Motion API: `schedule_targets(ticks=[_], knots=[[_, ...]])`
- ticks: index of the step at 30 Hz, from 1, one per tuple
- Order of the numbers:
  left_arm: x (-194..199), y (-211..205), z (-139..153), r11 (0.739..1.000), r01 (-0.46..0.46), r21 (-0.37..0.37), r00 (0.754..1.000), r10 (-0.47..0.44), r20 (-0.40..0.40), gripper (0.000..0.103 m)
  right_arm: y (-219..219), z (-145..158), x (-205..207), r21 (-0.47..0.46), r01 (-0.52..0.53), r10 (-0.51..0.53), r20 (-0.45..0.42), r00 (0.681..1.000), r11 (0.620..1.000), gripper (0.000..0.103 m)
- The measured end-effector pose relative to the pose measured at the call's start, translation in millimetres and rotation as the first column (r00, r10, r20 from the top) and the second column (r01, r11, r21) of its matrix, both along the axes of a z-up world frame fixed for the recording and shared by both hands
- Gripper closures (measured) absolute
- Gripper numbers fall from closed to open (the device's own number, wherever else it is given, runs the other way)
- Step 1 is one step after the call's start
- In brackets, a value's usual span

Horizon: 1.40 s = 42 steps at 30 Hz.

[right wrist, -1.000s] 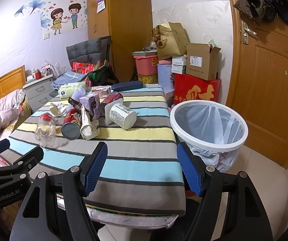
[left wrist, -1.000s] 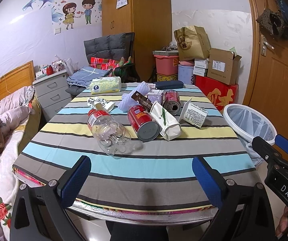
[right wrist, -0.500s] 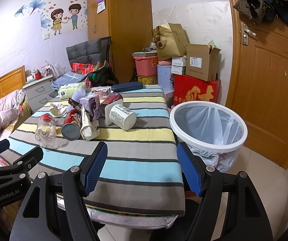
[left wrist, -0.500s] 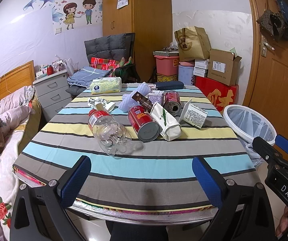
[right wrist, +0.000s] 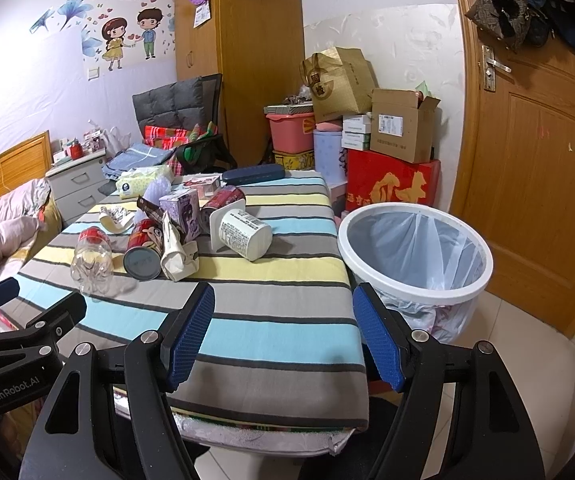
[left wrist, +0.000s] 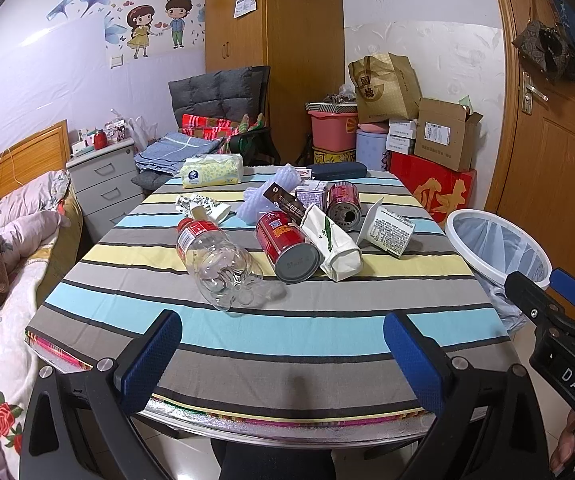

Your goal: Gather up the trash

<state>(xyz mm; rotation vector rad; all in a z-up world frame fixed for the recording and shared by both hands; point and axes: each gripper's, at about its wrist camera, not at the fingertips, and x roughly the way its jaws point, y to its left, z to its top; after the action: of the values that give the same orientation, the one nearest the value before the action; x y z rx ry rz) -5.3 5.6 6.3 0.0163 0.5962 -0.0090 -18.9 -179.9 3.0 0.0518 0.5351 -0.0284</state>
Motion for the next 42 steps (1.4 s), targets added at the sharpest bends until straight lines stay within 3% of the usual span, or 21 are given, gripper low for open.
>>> schedule_targets(ticks=[23, 28, 33, 38, 42], knots=[[7.3, 12.8, 0.5, 1.000, -0.022, -0.010, 1.000, 0.022, -0.016, 0.001, 3.9, -4.0, 10.1, -0.009, -0.023, 0.023, 0.000, 1.000, 1.000, 0.030], [25.4, 34.0, -0.6, 0.998, -0.058, -0.034, 0.997, 0.057, -0.044, 0.001, 4.7, -2.4, 23.5, -0.020, -0.059, 0.059, 0.018, 0.998, 0.998, 0.030], [48.9, 63.5, 1.1, 0.990, -0.095, -0.109, 0.994, 0.089, -0.059, 0.001, 6.8, -2.0, 51.7, -0.005, -0.133, 0.133, 0.014, 0.991, 0.991, 0.030], [79.7, 81.8, -2.6, 0.984, -0.146, -0.103, 0.985, 0.135, -0.103, 0.001, 7.9, -7.8, 86.6, -0.011, -0.192, 0.191, -0.053, 0.980, 0.981, 0.030], [108.8, 93.9, -9.2, 0.975, -0.155, -0.161, 0.981, 0.133, -0.139, 0.001, 3.6, -13.2, 110.2, 0.015, -0.219, 0.219, -0.102, 0.970, 0.976, 0.030]])
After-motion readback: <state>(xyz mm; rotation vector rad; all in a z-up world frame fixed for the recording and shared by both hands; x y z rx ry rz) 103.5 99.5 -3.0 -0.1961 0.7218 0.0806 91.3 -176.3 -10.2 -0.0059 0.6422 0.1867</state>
